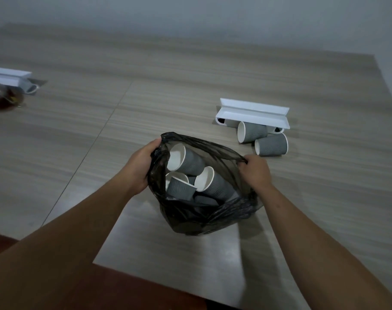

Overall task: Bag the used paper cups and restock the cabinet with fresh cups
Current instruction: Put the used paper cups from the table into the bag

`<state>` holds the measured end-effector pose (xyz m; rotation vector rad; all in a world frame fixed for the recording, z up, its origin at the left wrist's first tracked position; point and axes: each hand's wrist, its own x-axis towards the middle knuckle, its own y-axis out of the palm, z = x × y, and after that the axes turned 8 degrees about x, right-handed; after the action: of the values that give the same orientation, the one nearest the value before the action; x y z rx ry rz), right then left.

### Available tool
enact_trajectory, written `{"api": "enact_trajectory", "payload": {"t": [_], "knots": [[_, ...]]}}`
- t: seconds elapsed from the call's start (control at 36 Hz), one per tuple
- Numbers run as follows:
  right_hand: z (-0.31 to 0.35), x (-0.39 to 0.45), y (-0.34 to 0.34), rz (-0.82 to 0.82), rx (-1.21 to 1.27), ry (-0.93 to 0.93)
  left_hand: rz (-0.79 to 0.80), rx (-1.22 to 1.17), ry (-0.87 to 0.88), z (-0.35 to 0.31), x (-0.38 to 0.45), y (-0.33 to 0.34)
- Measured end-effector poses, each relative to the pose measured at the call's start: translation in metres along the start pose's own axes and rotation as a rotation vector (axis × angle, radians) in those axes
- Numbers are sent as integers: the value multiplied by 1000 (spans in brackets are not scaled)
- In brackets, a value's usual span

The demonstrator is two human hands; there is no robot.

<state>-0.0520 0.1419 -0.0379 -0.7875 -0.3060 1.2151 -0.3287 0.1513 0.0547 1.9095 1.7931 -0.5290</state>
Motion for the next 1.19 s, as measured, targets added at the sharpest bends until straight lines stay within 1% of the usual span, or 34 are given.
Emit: {"api": "enact_trajectory", "payload": {"t": [0.06,0.11,0.19,0.25,0.31,0.36,0.39,0.44,0.5,0.53,0.56,0.58,0.64,0.69,0.75,0.86,1.0,1.11,1.19], "knots": [[5,1,-9,-132,159,-38,9,-10,0,-2,1,6],[13,4,-18,-202,249,-69,26,-15,2,-3,4,12],[20,12,-29,-186,256,-122,33,-23,7,-4,9,21],[17,19,-37,-151,260,-123,28,-29,9,-5,13,29],[13,24,-46,-64,383,-88,14,-44,11,-7,17,38],[10,26,-57,37,607,-23,8,-49,15,-9,23,43],[5,31,-62,53,668,-14,3,-55,17,-10,26,46],[-5,42,-71,15,671,-5,-4,-62,20,-11,30,48],[-19,60,-76,-115,586,80,-8,-66,23,-12,33,49],[-26,70,-79,-182,434,76,-4,-67,22,-12,35,49],[-33,80,-80,-198,196,54,-1,-69,20,-13,35,49],[-42,89,-80,-153,-30,21,-1,-66,16,-12,38,49],[-52,99,-80,6,-335,-33,-1,-49,14,-13,38,49],[-59,106,-77,124,-564,-77,-2,-27,14,-12,39,49],[-65,111,-73,163,-711,-131,9,-13,11,-11,38,48],[-69,119,-68,104,-815,-212,17,-2,-24,-11,36,46],[-70,115,-66,39,-833,-145,2,-15,-43,-9,33,46],[-71,91,-77,-102,-607,-41,-16,-9,-45,-8,31,45],[-67,62,-89,-165,-437,11,-57,27,-24,-7,30,44]]}}
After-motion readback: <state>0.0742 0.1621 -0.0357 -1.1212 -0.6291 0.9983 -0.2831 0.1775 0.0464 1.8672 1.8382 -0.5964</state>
